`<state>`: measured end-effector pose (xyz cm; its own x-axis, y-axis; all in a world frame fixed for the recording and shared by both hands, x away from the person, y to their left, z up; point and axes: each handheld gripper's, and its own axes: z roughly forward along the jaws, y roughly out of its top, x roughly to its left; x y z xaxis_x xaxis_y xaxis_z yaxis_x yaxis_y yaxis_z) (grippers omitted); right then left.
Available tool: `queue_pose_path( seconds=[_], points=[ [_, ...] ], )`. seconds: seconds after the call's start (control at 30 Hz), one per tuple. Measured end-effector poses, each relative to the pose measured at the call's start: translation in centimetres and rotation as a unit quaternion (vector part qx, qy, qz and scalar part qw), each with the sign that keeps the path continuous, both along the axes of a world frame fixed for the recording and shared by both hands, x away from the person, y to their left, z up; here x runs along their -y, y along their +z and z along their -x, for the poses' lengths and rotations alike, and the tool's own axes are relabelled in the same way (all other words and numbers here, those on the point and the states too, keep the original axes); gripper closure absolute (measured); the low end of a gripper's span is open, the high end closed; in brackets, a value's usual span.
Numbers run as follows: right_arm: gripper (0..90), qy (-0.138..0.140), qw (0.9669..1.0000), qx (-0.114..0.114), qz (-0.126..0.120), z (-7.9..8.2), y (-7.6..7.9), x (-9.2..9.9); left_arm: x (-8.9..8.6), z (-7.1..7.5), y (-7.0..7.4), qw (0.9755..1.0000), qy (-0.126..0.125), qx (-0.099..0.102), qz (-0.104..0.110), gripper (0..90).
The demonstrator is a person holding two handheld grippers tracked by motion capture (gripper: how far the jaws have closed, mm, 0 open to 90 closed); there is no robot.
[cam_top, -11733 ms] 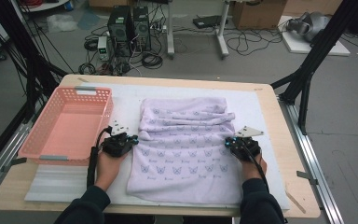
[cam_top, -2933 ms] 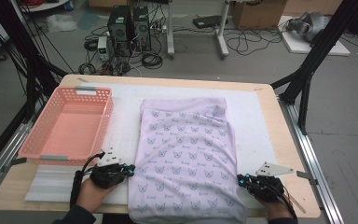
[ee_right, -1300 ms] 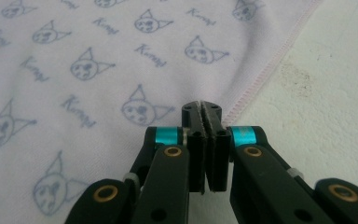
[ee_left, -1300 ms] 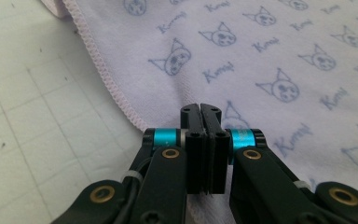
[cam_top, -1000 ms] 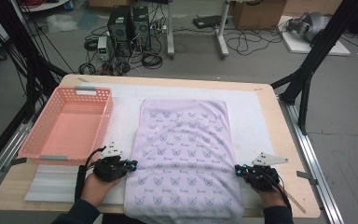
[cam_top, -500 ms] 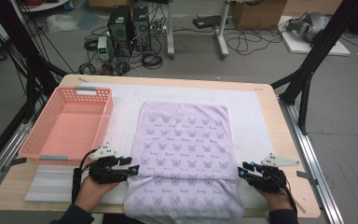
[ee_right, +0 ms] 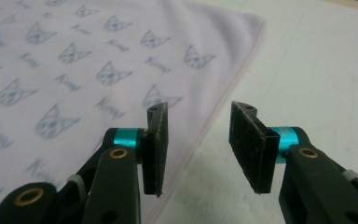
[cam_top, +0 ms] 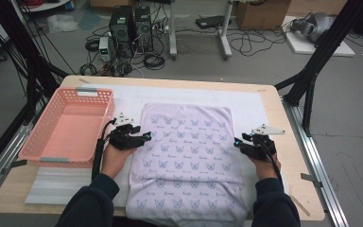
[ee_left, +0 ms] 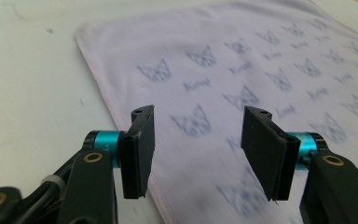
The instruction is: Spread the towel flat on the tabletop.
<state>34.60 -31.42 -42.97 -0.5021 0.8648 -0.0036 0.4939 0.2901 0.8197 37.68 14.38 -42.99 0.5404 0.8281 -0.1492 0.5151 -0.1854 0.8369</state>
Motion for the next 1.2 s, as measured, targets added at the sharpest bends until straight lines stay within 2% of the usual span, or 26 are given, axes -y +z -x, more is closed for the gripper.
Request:
queue_pose_path(
  seconds=[0.07,0.2,0.27,0.33,0.37,0.43,0.47,0.5,0.53,0.57,0.6,0.63,0.7,0.73,0.87,0.97,1.0,1.03,1.07,1.1,1.13,1.2],
  points=[
    [56.7,-0.006,1.0000,-0.004,0.004,-1.2,0.0,-0.1,0.0,-1.4,-0.2,0.9998,0.015,-0.004,0.009,45.3],
    [56.2,-0.012,0.9997,-0.019,0.008,-3.9,-0.7,-0.7,-0.1,-3.8,-1.1,0.9990,0.036,-0.024,-0.007,45.9],
    [56.2,-0.021,0.9994,-0.023,0.016,-5.0,-1.0,-1.2,-0.2,-4.4,-1.6,0.9984,0.044,-0.033,-0.013,47.1],
    [56.6,-0.024,0.9991,-0.025,0.023,-5.8,-1.2,-1.7,-0.2,-4.7,-2.0,0.9981,0.042,-0.034,-0.030,48.9],
    [56.9,-0.024,0.9992,-0.025,0.021,-6.2,-1.3,-1.8,-0.1,-4.7,-2.1,0.9982,0.041,-0.028,-0.034,50.1],
    [59.1,-0.030,0.9989,-0.024,0.025,-6.7,-1.6,-1.9,-0.1,-5.0,-2.2,0.9979,0.050,-0.025,-0.034,55.8],
    [59.5,-0.032,0.9988,-0.028,0.026,-7.0,-1.9,-1.8,-0.1,-5.1,-2.2,0.9974,0.055,-0.022,-0.040,61.3],
    [61.2,-0.031,0.9986,-0.034,0.024,-7.3,-2.1,-1.7,-0.2,-5.2,-2.2,0.9970,0.061,-0.023,-0.042,68.9],
    [67.2,-0.030,0.9987,-0.038,0.016,-7.5,-2.1,-1.6,-0.3,-5.3,-2.2,0.9967,0.069,-0.025,-0.034,76.5],
    [76.4,-0.022,0.9989,-0.039,0.011,-7.7,-2.1,-1.5,-0.4,-5.4,-2.2,0.9971,0.065,-0.027,-0.029,85.4],
    [86.7,-0.011,0.9992,-0.037,0.015,-7.9,-2.1,-1.7,-0.3,-5.6,-2.1,0.9971,0.060,-0.031,-0.035,87.1],
    [87.4,-0.005,0.9991,-0.033,0.025,-7.9,-2.1,-1.8,-0.2,-5.6,-2.1,0.9970,0.057,-0.028,-0.044,87.6],
    [88.3,-0.006,0.9990,-0.031,0.033,-8.1,-2.0,-1.9,0.0,-5.9,-2.0,0.9959,0.072,-0.027,-0.047,88.0],
    [88.4,-0.015,0.9987,-0.032,0.036,-8.2,-2.0,-1.9,0.0,-6.0,-2.1,0.9953,0.081,-0.025,-0.048,88.0],
    [88.7,-0.050,0.9967,-0.010,0.064,-8.5,-2.1,-1.5,-0.1,-7.1,-2.1,0.9919,0.117,-0.027,-0.039,88.2],
    [88.5,-0.078,0.9949,0.002,0.065,-8.7,-2.1,-1.3,-0.5,-7.3,-2.1,0.9911,0.129,-0.027,-0.018,87.9],
    [88.3,-0.078,0.9949,0.002,0.063,-8.8,-2.1,-1.3,-0.6,-7.3,-2.1,0.9911,0.130,-0.024,-0.012,84.0],
    [86.9,-0.078,0.9951,0.004,0.062,-8.8,-2.0,-1.3,-0.7,-7.1,-2.0,0.9927,0.118,-0.021,-0.011,76.4],
    [81.8,-0.080,0.9953,0.004,0.055,-8.8,-2.0,-1.2,-0.7,-7.0,-1.8,0.9940,0.106,-0.021,-0.012,71.0],
    [77.8,-0.082,0.9959,-0.002,0.038,-8.7,-1.9,-1.0,-0.7,-6.8,-1.6,0.9954,0.092,-0.025,-0.009,66.2],
    [75.6,-0.074,0.9969,-0.007,0.027,-8.7,-1.7,-0.8,-0.5,-6.5,-1.4,0.9967,0.074,-0.035,-0.002,62.9],
    [71.2,-0.058,0.9981,-0.008,0.017,-8.1,-1.2,-0.5,0.0,-5.9,-0.9,0.9978,0.048,-0.045,-0.008,56.3]
  ],
)
